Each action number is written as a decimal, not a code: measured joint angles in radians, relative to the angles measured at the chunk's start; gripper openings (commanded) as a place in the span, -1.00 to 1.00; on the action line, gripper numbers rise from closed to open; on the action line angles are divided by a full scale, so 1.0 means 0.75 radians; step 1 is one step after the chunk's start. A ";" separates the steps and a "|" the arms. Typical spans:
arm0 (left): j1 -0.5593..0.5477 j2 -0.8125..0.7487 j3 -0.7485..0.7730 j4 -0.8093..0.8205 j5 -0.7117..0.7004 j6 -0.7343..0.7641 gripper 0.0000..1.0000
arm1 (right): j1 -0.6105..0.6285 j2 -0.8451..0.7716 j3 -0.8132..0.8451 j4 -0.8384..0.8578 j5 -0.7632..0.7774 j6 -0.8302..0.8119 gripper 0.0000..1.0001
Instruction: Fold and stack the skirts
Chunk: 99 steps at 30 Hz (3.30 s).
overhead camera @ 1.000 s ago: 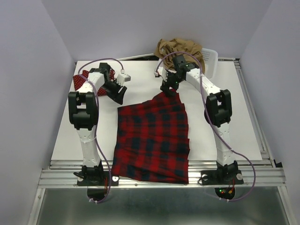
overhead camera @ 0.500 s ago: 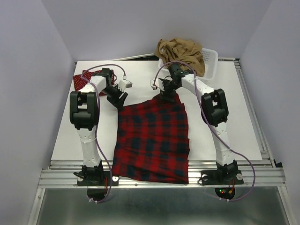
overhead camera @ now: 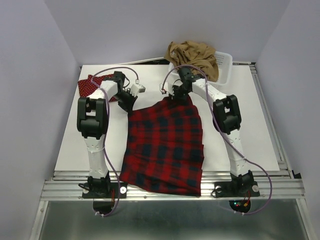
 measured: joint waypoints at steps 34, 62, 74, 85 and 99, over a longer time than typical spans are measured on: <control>0.059 -1.188 -0.869 0.325 0.003 0.576 -1.00 | 0.356 -1.091 -0.966 0.187 0.141 0.317 -0.99; 0.026 -1.069 -0.797 0.109 0.080 0.418 0.23 | 0.268 -0.694 -1.141 0.562 0.313 0.459 -0.99; -0.097 -1.026 -0.759 0.199 -0.020 0.156 0.23 | 0.190 -0.428 -0.732 0.550 0.419 0.337 -0.24; -0.495 -0.983 -0.757 0.334 -0.217 -0.079 0.19 | 0.192 -1.160 -1.053 0.496 0.357 0.888 0.12; -0.617 -0.735 -0.753 0.363 -0.430 -0.223 -0.74 | 0.192 -0.947 -1.369 0.573 0.025 2.042 -0.51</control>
